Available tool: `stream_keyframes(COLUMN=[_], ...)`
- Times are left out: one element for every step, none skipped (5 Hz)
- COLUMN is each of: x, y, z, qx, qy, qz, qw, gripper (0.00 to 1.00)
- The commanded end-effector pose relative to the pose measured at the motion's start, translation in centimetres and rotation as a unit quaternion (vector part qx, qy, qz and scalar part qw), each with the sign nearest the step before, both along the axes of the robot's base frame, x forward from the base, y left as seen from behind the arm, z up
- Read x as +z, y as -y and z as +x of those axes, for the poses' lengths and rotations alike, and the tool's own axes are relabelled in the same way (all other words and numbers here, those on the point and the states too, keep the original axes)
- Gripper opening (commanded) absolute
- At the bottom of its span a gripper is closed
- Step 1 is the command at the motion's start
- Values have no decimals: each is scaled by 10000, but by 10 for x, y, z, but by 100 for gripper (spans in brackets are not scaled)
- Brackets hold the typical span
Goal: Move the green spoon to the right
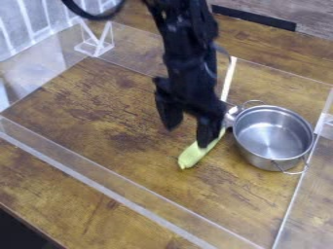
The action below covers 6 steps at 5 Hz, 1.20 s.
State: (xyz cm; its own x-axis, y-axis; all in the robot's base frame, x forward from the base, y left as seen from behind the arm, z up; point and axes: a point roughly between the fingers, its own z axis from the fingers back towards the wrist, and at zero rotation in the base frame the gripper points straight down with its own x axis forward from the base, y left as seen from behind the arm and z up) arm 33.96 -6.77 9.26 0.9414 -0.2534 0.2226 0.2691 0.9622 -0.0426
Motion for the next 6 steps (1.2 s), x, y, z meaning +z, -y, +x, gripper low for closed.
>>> stream_keyframes(x=[42, 53, 54, 37, 17, 1], y=[-26, -18, -7, 2, 5, 6], z=[14, 14, 13, 12, 11, 11], qx=[519, 729, 812, 680, 614, 562], qy=[742, 830, 809, 813, 775, 774], qz=[-71, -138, -96, -71, -36, -14], qw=[9959, 9938, 9934, 9943, 9951, 9954], gripper=[100, 100, 100, 100, 100, 100])
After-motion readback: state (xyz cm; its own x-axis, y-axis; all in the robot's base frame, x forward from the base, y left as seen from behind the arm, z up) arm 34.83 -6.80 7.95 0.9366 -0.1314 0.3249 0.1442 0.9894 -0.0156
